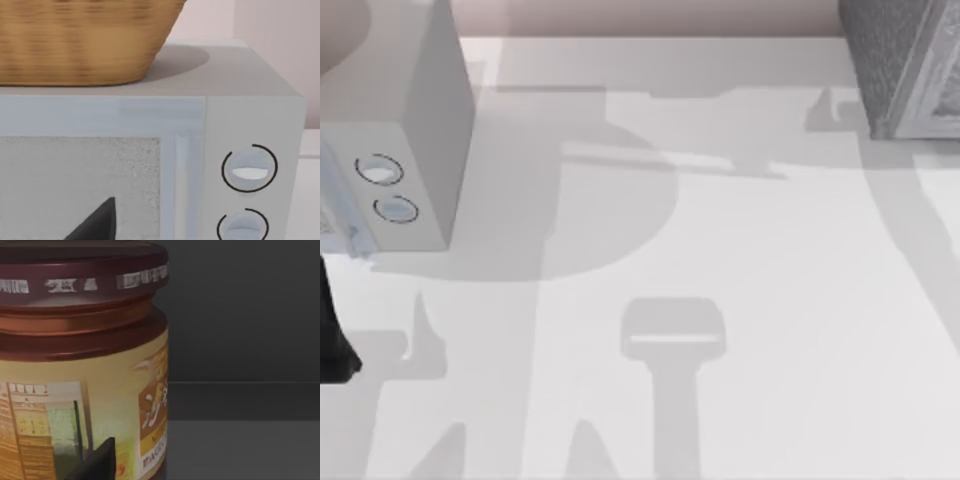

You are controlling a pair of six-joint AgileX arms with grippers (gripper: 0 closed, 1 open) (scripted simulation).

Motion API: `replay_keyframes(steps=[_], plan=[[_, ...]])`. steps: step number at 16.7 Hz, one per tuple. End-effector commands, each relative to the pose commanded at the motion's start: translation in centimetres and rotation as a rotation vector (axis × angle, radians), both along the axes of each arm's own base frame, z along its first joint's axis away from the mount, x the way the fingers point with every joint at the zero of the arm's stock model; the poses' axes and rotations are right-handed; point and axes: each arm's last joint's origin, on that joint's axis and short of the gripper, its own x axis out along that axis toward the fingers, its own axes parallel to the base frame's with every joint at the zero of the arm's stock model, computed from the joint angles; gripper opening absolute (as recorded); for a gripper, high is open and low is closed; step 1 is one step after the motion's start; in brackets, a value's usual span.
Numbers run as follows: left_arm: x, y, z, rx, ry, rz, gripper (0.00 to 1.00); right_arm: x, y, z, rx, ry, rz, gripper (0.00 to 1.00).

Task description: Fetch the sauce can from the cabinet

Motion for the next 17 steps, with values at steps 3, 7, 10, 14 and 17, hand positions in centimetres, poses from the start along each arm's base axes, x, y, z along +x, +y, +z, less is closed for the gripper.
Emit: replay_keyframes(steps=[3,7,10,14,17], plan=[[0.0,0.0,0.0,0.0,0.0,0.0,1.0,0.6,2.0,0.0,-0.001,-0.004,-0.002,1.0],[0.0,0.0,0.0,0.0,0.0,0.0,1.0,1.2,5.5,-0.3,-0.001,-0.004,-0.007,1.0],[0.0,0.0,0.0,0.0,0.0,0.0,1.0,1.3,6.7,-0.5,0.0,-0.004,-0.008,1.0],[0.0,0.0,0.0,0.0,0.0,0.0,1.0,1.3,6.6,-0.5,-0.001,-0.002,-0.009,1.0],[0.0,0.0,0.0,0.0,0.0,0.0,1.0,3.3,6.8,-0.3,0.0,-0.004,-0.008,1.0]])
